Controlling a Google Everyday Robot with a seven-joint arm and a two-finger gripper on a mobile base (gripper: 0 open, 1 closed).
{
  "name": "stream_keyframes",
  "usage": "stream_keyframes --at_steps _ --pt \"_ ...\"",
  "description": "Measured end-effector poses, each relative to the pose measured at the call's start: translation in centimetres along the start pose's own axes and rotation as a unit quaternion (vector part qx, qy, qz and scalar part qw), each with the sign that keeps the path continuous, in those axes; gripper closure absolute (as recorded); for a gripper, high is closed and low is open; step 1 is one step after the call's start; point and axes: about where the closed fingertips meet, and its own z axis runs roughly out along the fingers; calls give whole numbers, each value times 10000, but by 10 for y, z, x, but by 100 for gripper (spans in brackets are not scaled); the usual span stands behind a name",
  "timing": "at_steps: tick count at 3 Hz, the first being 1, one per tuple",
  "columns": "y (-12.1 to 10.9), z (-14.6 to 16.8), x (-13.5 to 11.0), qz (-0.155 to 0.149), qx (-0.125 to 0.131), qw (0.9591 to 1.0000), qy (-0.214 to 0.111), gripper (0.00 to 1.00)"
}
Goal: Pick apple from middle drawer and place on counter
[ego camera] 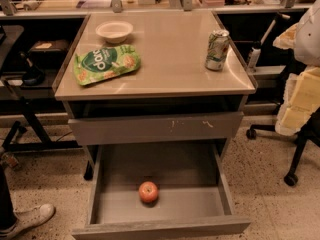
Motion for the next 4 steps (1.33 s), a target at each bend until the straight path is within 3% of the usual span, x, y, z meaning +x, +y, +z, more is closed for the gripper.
stream_keyframes --at_steps 2,3,4 --pt "11 17 0 -11 -56 10000 21 0" --pt "37 68 -3 76 -370 9993 -6 0" --pt "73 129 0 178 -887 9959 34 0"
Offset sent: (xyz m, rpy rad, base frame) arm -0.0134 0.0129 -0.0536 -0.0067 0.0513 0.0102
